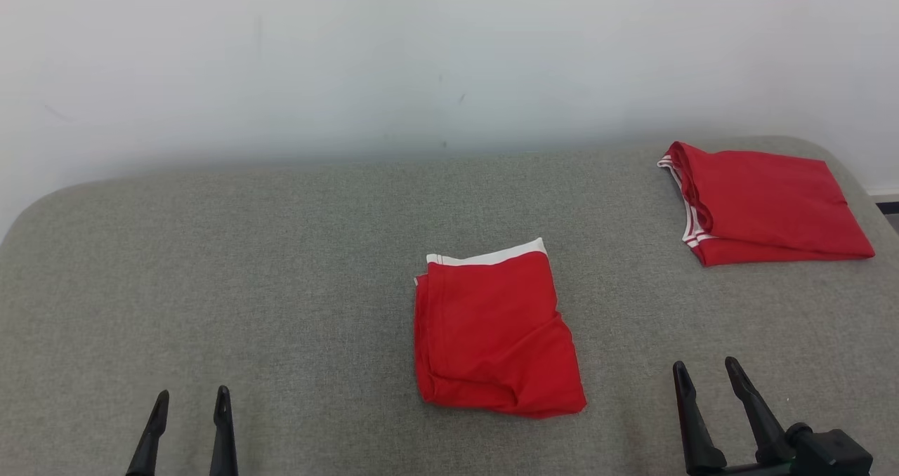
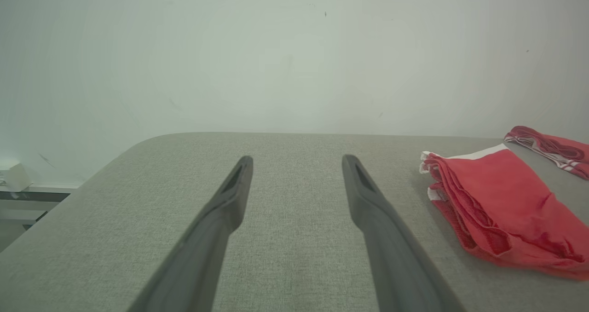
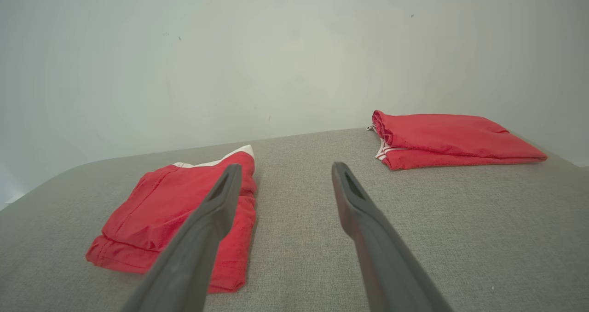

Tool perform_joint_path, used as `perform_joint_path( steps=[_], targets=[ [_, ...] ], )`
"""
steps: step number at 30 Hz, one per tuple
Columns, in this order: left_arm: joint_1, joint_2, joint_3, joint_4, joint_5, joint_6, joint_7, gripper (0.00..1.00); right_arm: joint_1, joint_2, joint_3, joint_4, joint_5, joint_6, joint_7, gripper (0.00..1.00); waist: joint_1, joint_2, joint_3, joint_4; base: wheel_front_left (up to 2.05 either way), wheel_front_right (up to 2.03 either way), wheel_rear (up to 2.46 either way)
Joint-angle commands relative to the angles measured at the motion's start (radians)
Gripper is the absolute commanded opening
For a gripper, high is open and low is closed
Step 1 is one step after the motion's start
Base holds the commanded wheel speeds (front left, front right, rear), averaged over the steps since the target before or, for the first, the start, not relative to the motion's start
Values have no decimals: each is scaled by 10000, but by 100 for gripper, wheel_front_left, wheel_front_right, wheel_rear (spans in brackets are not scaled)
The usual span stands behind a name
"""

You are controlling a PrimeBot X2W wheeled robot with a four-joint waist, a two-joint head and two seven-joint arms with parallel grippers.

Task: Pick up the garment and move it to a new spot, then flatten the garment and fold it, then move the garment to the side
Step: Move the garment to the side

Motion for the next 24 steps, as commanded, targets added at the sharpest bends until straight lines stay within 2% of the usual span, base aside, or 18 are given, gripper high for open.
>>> perform_joint_path(
  steps=[1, 18, 24],
  targets=[
    [71, 68, 34, -38, 5, 34, -28, 100, 118, 30, -23, -31, -55, -29, 10, 100, 1, 0, -5, 17, 0, 0, 0],
    [65, 72, 23, 113, 87, -24, -28, 100, 102, 111, 71, 191, 34, -29, 19, 100, 1, 0, -56, 202, 0, 0, 0],
    [-16, 36, -14, 172, 108, -35, -28, 100, -292, 239, -25, 616, 151, -29, 177, 100, 1, 0, -57, 282, 0, 0, 0]
  ],
)
